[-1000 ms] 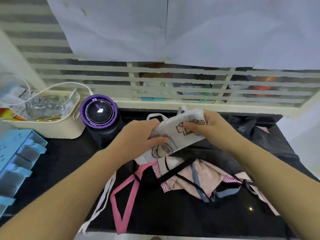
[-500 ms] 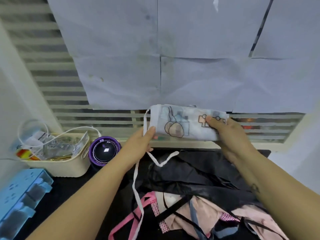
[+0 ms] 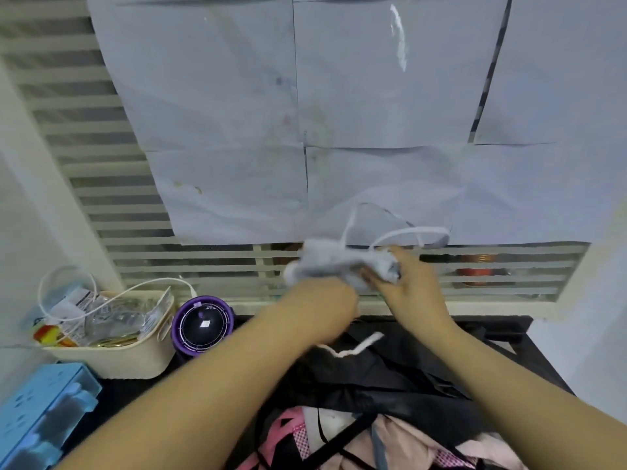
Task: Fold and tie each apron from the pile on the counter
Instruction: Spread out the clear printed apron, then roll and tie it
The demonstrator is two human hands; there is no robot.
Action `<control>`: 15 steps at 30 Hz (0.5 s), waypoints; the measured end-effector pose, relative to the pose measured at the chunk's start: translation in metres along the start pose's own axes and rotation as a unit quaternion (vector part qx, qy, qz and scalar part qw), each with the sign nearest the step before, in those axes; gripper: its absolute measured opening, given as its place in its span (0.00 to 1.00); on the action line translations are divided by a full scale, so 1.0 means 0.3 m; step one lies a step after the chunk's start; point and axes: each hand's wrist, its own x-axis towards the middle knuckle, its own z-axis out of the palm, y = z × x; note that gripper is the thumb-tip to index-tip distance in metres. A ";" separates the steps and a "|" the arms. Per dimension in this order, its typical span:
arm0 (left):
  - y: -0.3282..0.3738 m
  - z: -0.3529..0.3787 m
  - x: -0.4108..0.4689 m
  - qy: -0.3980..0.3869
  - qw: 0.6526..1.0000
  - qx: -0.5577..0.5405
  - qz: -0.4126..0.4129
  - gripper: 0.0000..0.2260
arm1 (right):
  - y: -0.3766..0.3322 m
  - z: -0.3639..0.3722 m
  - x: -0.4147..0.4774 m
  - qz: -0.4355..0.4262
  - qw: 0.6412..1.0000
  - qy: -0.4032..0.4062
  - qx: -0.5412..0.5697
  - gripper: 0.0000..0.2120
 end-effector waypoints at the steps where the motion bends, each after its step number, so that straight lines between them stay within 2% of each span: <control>1: -0.031 -0.048 -0.012 0.002 0.999 -0.032 0.015 0.10 | 0.004 -0.020 -0.003 -0.008 0.996 -0.085 -0.001 0.05; 3: -0.111 -0.123 -0.038 0.008 0.995 -0.087 0.046 0.12 | 0.000 -0.071 -0.013 -0.007 0.977 -0.214 0.019 0.04; 6: -0.204 -0.146 -0.054 -0.002 0.978 -0.197 0.075 0.13 | -0.016 -0.136 -0.024 0.044 0.948 -0.300 0.102 0.06; 8: -0.213 -0.127 -0.058 -0.028 0.947 -0.307 0.085 0.10 | -0.022 -0.157 -0.035 0.097 0.917 -0.325 0.210 0.08; 10: -0.214 -0.094 -0.058 -0.016 0.907 -0.414 0.079 0.09 | -0.018 -0.168 -0.046 0.144 0.877 -0.332 0.318 0.10; 12: -0.215 -0.056 -0.063 0.034 0.866 -0.494 0.064 0.11 | -0.006 -0.176 -0.058 0.163 0.840 -0.328 0.402 0.15; 15: -0.205 -0.016 -0.077 0.155 0.817 -0.555 0.031 0.11 | 0.025 -0.184 -0.072 0.201 0.798 -0.284 0.491 0.25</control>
